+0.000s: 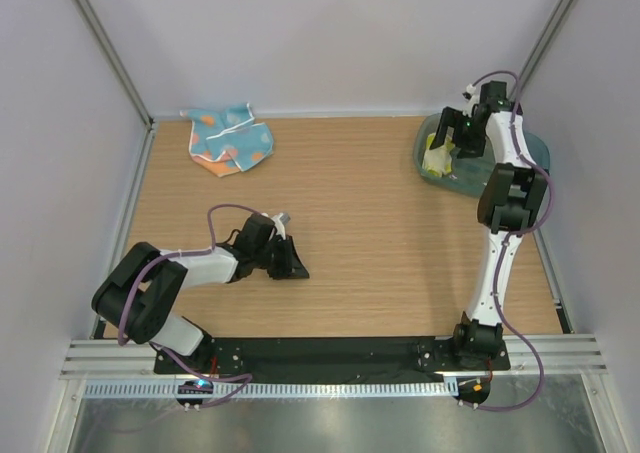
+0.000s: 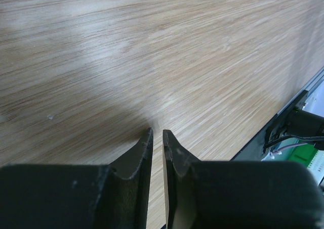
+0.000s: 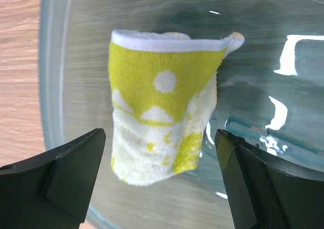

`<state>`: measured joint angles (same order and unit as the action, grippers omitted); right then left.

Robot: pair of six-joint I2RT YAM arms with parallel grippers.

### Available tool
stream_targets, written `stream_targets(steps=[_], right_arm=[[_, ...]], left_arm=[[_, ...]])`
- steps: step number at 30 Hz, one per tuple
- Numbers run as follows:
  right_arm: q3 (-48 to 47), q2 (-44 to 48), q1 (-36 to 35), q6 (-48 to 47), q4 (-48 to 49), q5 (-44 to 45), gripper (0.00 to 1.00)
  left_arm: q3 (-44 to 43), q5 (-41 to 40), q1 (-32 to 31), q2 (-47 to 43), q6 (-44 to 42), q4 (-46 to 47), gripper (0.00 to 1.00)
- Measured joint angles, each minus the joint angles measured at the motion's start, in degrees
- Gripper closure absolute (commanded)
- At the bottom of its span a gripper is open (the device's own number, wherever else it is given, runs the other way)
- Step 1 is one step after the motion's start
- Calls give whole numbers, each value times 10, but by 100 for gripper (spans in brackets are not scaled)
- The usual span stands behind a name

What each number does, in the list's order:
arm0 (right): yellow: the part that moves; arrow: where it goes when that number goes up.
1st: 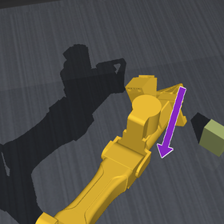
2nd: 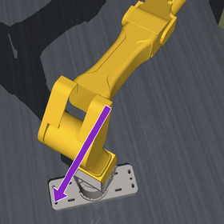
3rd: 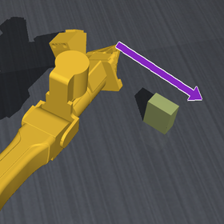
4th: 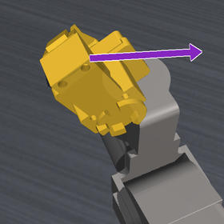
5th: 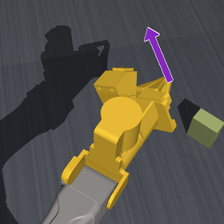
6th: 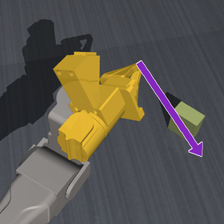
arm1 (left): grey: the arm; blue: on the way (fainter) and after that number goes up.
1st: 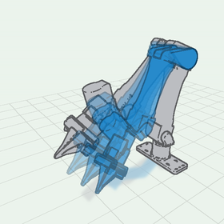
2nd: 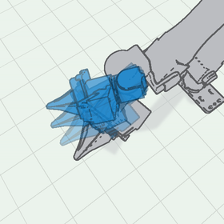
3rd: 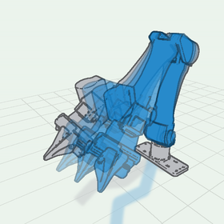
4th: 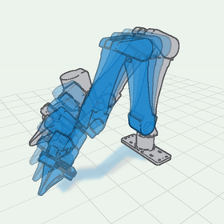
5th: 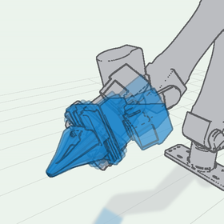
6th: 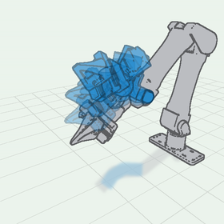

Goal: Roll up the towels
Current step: Place the rolled towel into the container, then move the towel to the center of the board

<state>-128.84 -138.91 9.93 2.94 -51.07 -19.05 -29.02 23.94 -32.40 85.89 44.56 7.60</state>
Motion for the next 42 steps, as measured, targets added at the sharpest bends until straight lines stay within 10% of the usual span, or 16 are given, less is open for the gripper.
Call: stream_targets(steps=[14, 21, 22, 23, 30, 35, 42], right_arm=[[264, 404, -61, 36, 70, 34, 2], [482, 625, -209, 86, 160, 47, 1], [509, 644, -222, 95, 171, 45, 1], [535, 662, -234, 104, 185, 45, 1], [626, 711, -296, 168, 215, 44, 1], [663, 737, -305, 201, 226, 41, 1], [704, 749, -311, 219, 233, 21, 1]], left_arm=[[-69, -53, -20, -1, -1, -129, 81], [-319, -185, -33, -45, -46, -350, 48], [-351, -214, -33, -61, -57, -354, 37], [-372, -252, -33, -83, -65, -350, 1], [-385, -413, 17, -176, -75, -324, 3], [-543, -405, 125, -2, -74, -388, 25], [-632, -351, 226, 176, -61, -456, 29]])
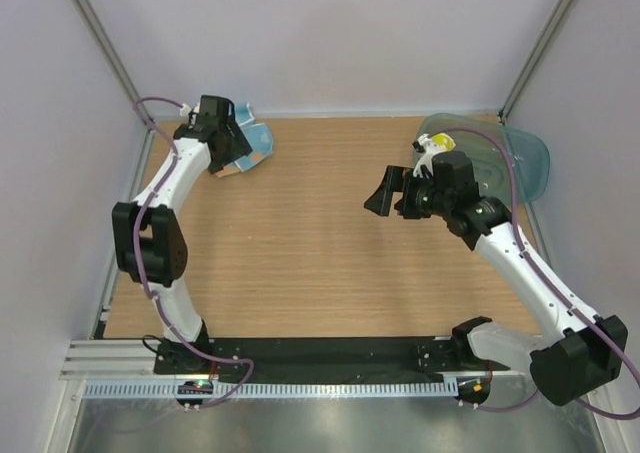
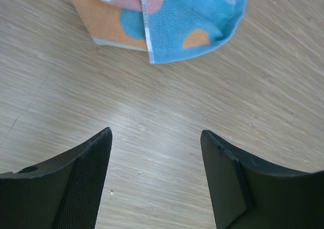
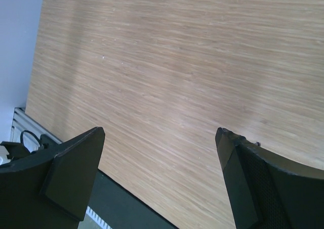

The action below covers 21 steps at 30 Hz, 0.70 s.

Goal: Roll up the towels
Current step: Move the towel to the center of the board

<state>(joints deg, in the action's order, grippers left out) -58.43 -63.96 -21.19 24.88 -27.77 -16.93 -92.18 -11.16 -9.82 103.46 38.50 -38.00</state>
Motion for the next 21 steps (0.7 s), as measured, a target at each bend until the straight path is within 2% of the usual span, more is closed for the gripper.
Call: stream_targets(steps=[6, 12, 21], right_arm=[[10, -19, -4, 3, 4, -16, 1], [11, -37, -5, -4, 3, -23, 1], [11, -61, -5, -23, 3, -28, 2]], left_arm=[[-61, 41, 21, 87, 24, -15, 27], [-80, 76, 37, 145, 57, 14, 23], [-94, 108, 57, 233, 81, 59, 24]])
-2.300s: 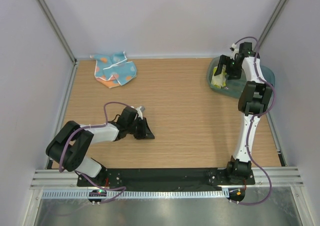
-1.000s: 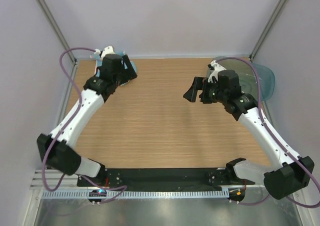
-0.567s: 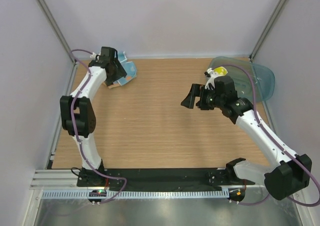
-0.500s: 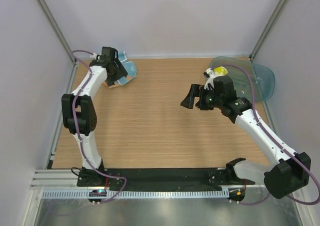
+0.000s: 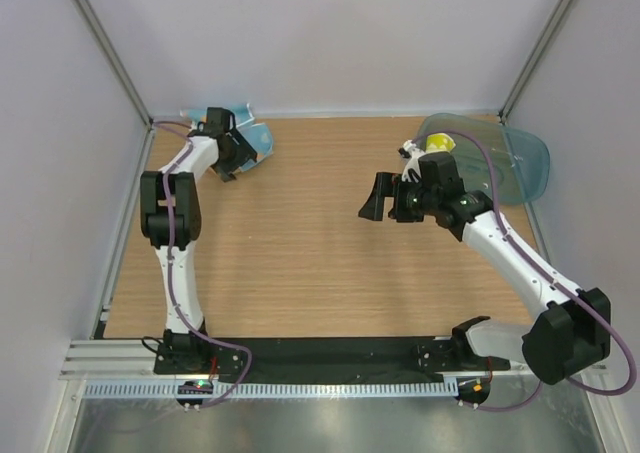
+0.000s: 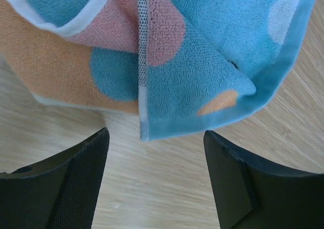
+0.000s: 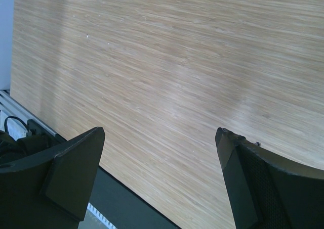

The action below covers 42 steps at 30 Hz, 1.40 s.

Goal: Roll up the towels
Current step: Move the towel to the center of the board

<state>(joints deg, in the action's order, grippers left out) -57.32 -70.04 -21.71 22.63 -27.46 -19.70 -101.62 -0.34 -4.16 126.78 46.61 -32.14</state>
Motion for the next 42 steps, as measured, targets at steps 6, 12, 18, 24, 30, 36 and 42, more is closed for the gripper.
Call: stream_targets(steps=[6, 12, 18, 24, 30, 36, 42], right_arm=[[0, -31, 0, -1, 0, -5, 2], [0, -35, 0, -4, 0, -5, 2], [0, -42, 0, -5, 0, -5, 2], [-7, -42, -1, -4, -13, 3, 3], [-30, -24, -2, 3, -43, 40, 2], [-21, 21, -3, 25, -60, 54, 3], [21, 25, -12, 57, -69, 67, 3]], left_arm=[[-36, 12, -1, 35, 17, 27, 39], [-43, 16, -1, 45, 32, 40, 84], [-44, 19, -5, 47, 35, 41, 100], [-59, -27, -37, 26, 2, -14, 100], [-6, -111, -134, -135, -56, -59, 100], [262, -139, -246, -458, -47, -40, 95], [539, -120, -267, -605, 9, -35, 26]])
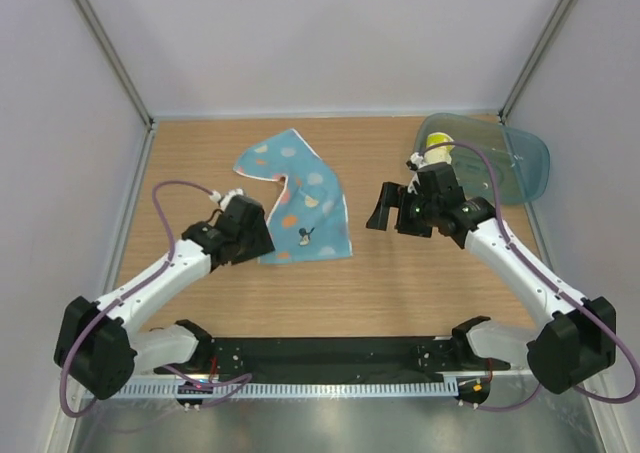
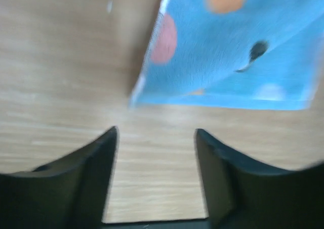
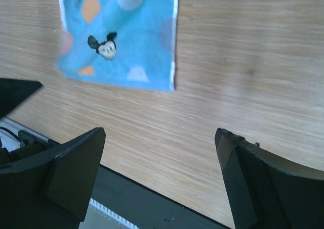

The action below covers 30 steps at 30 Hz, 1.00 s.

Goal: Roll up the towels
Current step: Move the towel to the center of the board, then flatten the towel

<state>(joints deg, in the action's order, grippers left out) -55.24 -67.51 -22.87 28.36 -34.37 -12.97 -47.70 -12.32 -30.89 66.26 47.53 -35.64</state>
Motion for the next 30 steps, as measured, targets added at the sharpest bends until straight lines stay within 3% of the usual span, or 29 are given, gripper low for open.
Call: stream_targets(steps=[4, 9, 17, 20, 25, 30], right_arm=[[5, -18, -12, 21, -3, 6, 3], [8, -55, -57, 50, 8, 18, 5], [9, -172, -163, 91, 45, 44, 21], [9, -210, -188, 100, 65, 50, 22], [-12, -256, -193, 103, 64, 76, 30], [-41, -296, -200, 103, 79, 85, 37]], left_arm=[[98, 19, -45, -8, 37, -16, 13], [88, 8, -52, -74, 50, -29, 11], [-44, -40, -50, 18, 20, -38, 10], [-93, -41, -28, 70, -2, -37, 10], [-191, -26, 43, 173, -38, -12, 10], [-339, -9, 67, 324, -82, 28, 12]])
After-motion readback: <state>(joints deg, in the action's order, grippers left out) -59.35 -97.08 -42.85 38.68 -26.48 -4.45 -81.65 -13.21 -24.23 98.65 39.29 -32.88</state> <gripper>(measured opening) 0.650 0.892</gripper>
